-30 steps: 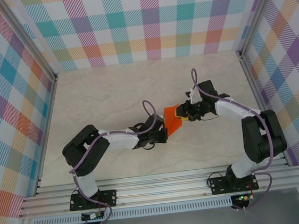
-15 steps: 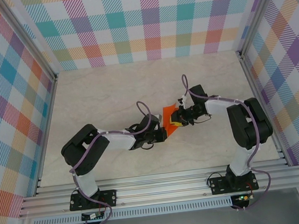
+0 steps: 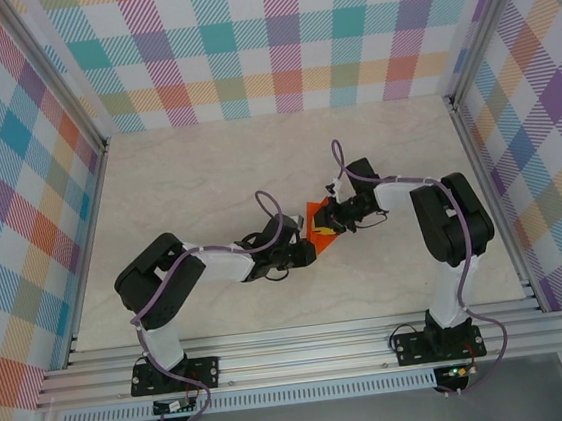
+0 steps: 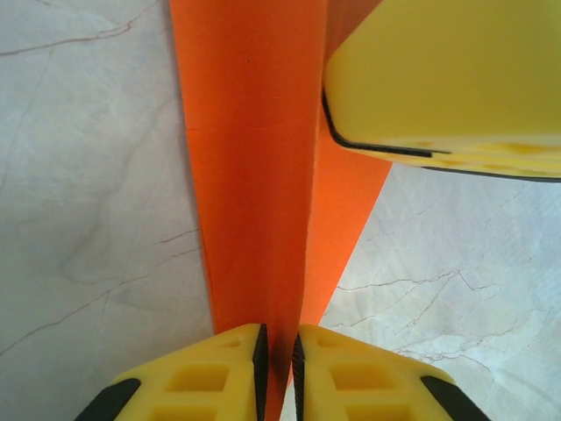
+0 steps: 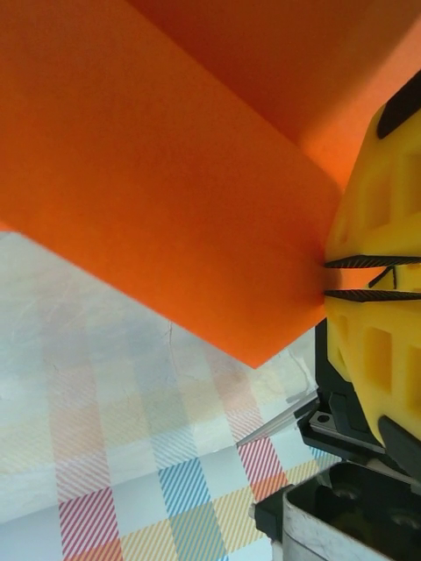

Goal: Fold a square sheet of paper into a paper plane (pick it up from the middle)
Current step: Fourth fold the wing at the center of the table.

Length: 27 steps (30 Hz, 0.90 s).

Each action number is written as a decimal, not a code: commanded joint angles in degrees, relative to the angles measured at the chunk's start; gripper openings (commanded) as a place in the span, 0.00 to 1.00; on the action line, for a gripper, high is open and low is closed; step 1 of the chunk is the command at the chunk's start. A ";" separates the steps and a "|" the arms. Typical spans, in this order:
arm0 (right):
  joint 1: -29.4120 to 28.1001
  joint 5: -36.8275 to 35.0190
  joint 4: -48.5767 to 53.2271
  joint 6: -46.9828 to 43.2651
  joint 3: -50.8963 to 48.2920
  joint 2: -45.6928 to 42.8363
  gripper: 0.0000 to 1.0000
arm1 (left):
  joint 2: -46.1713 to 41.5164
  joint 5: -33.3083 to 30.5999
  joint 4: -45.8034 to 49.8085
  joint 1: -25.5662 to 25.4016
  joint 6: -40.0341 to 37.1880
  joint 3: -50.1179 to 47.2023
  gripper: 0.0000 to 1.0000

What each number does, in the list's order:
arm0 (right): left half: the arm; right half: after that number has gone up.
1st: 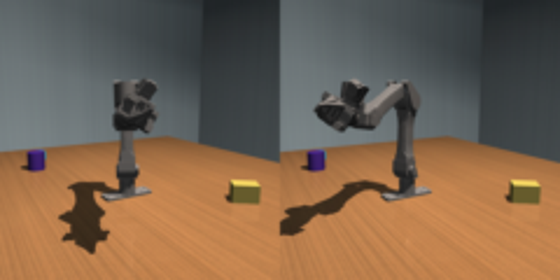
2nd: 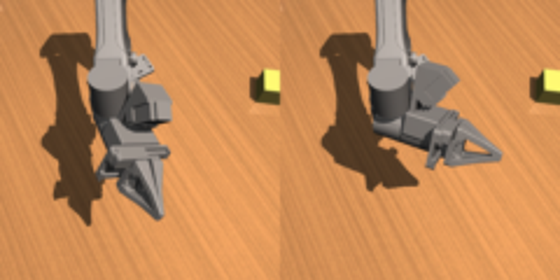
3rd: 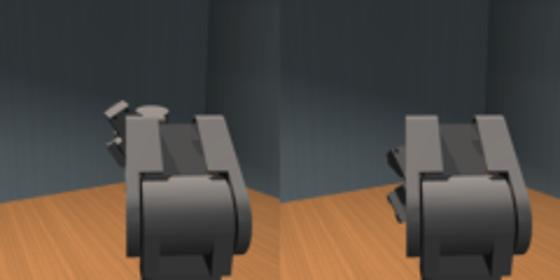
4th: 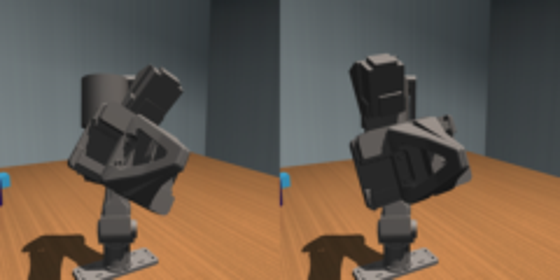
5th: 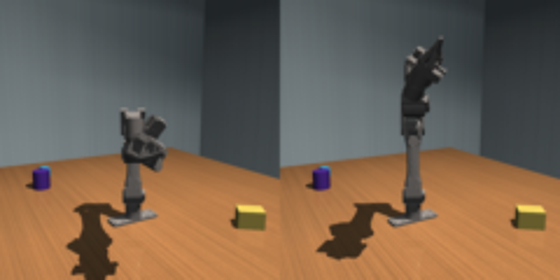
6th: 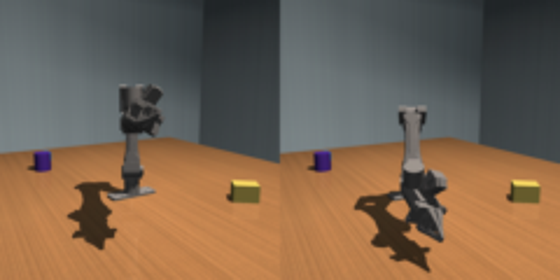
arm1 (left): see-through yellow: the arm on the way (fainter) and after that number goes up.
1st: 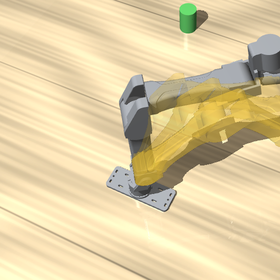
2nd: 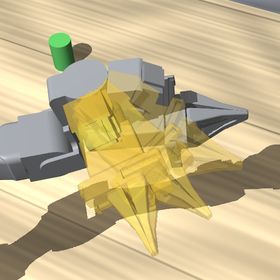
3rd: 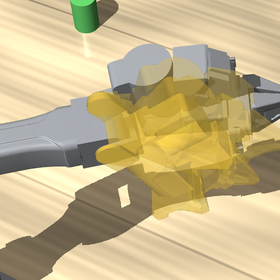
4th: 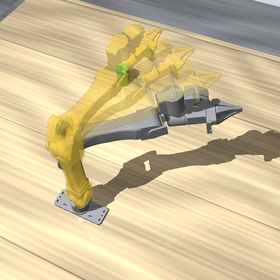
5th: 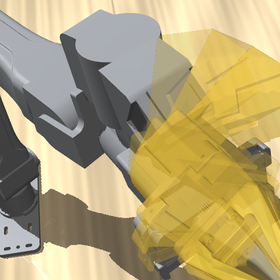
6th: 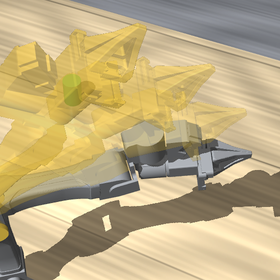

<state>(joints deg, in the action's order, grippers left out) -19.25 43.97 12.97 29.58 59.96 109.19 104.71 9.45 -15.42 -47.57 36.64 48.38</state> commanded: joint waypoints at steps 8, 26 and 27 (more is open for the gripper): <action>-0.20 -1.05 0.60 -0.27 2.61 1.50 0.17 | -0.64 1.06 4.85 0.79 -1.13 -1.37 0.20; -0.21 -2.16 1.93 -0.50 3.06 1.29 0.16 | -0.87 -1.94 11.22 0.81 -5.26 0.84 0.22; -0.26 -2.16 1.90 -0.51 3.05 1.23 0.16 | -0.86 -2.13 11.46 0.74 -5.29 0.92 0.18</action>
<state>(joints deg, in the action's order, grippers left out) -19.25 41.95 14.26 29.54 61.69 110.00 103.70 8.95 -10.61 -47.48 32.64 49.45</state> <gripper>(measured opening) 0.161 0.197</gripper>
